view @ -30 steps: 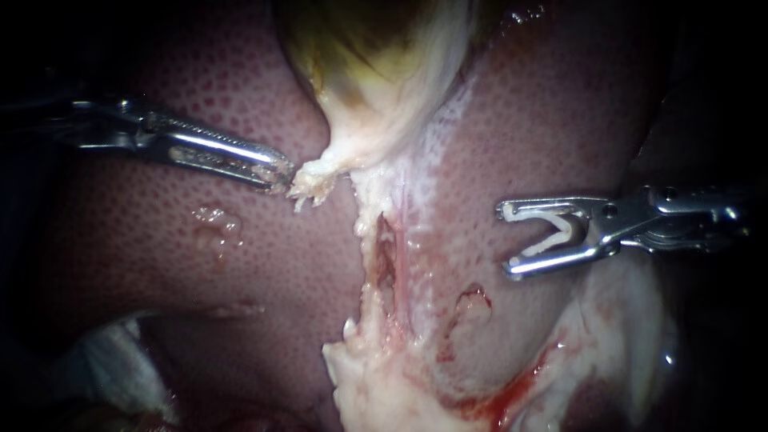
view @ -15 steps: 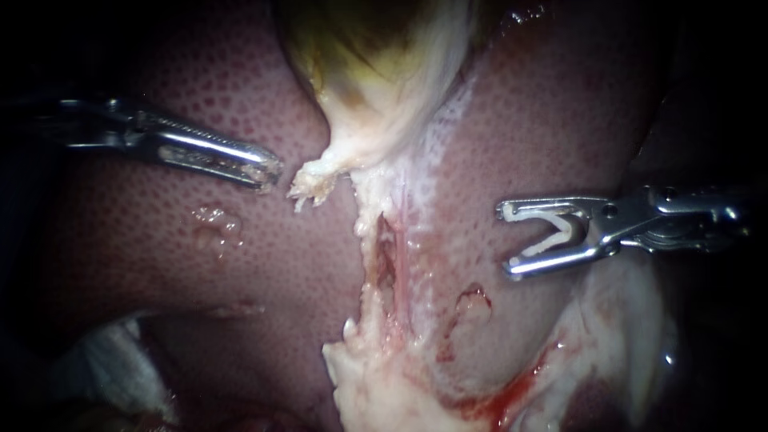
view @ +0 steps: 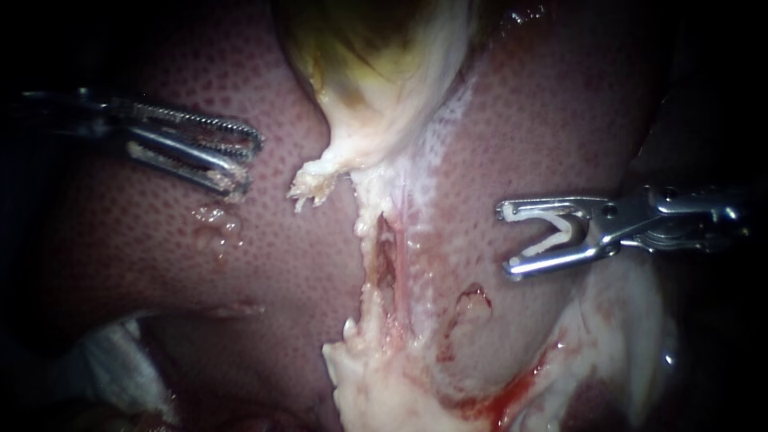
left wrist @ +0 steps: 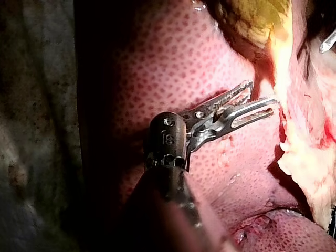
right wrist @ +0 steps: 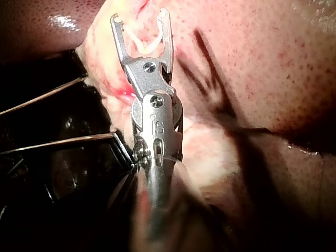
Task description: Grabbing gallbladder
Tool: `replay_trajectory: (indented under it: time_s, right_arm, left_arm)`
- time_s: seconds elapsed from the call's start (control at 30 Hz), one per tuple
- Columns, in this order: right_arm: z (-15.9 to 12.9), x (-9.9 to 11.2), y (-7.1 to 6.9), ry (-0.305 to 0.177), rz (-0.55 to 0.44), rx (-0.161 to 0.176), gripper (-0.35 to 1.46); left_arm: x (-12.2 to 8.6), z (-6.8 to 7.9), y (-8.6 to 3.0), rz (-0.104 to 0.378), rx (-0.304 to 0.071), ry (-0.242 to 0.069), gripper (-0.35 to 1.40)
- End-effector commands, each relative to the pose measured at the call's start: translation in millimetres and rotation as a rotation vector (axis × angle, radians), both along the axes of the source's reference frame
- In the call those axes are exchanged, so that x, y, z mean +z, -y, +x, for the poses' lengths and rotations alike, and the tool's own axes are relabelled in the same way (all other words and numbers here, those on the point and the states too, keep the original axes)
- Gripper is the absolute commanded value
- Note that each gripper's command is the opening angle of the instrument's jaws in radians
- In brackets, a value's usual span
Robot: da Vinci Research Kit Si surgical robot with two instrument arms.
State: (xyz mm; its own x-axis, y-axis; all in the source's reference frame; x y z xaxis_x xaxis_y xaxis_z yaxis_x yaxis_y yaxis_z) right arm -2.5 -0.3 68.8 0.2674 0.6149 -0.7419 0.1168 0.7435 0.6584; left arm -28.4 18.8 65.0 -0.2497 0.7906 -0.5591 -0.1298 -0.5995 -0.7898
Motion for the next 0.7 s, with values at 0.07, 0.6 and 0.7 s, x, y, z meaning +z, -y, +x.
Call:
replay_trajectory:
  time_s: [0.07,0.6,0.7]
  right_arm:
    - [0.0,0.0,0.0,0.0,0.0,0.0,0.5]
    - [0.0,0.0,0.0,0.0,0.0,0.0,0.5]
    - [0.0,0.0,0.0,0.0,0.0,0.0,0.5]
  left_arm:
    - [-0.1,-0.5,0.1,-0.002,-0.001,-0.001,0.52]
    - [1.6,-4.2,0.5,-0.024,-0.049,-0.077,0.49]
    - [2.1,-4.9,0.9,-0.028,-0.052,-0.085,0.46]
